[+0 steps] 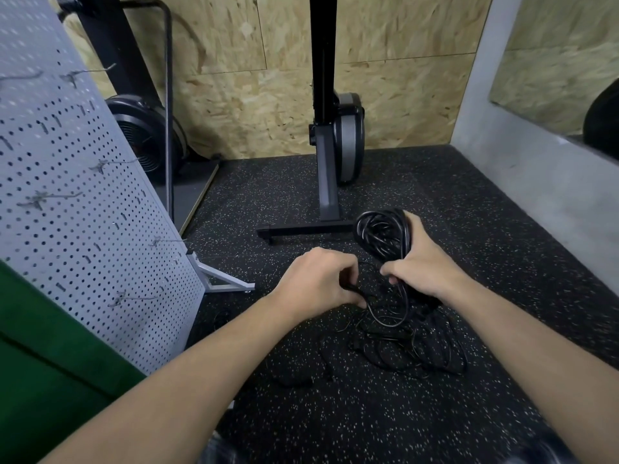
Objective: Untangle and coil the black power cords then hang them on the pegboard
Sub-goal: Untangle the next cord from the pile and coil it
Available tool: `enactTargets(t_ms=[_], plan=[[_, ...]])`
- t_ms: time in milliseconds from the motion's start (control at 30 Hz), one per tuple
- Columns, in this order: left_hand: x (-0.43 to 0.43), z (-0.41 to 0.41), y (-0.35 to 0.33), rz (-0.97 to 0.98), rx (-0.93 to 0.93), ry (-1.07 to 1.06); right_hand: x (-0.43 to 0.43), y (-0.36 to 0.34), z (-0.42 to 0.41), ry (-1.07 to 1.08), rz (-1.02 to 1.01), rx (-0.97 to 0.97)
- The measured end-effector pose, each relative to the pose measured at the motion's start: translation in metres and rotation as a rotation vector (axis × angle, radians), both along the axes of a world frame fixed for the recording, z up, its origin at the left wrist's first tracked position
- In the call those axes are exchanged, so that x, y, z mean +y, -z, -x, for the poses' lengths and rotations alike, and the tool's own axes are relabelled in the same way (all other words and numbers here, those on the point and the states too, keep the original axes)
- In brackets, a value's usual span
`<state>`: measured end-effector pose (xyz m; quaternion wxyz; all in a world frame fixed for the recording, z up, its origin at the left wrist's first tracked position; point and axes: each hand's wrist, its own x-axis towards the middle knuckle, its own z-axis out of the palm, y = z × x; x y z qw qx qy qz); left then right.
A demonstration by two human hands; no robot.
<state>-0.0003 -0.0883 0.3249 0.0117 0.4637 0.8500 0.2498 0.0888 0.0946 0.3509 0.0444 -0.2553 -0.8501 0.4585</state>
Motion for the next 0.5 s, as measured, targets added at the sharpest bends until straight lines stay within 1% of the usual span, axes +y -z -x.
enactTargets(t_ms=[67, 133, 233, 300, 333, 433, 500], plan=[[0.000, -0.001, -0.002, 0.019, 0.040, -0.030, -0.001, 0.003, 0.000, -0.023, -0.012, -0.018], [0.000, -0.002, -0.003, -0.030, 0.049, -0.047, -0.001, 0.005, 0.000, -0.044, -0.051, -0.036], [0.005, -0.004, -0.005, -0.157, -0.048, 0.001, -0.004, 0.007, 0.000, -0.082, -0.123, -0.087], [0.009, -0.006, -0.007, -0.142, -0.125, 0.052, -0.008, 0.008, 0.000, -0.127, -0.138, -0.129], [0.011, -0.007, -0.007, -0.115, -0.129, 0.077, -0.010, 0.010, 0.000, -0.151, -0.130, -0.156], [0.011, -0.003, -0.005, -0.099, -0.103, 0.107, -0.012, 0.017, 0.002, -0.211, -0.044, -0.192], [0.008, 0.000, -0.003, -0.137, -0.100, 0.091, -0.009, 0.016, 0.002, -0.195, 0.143, -0.157]])
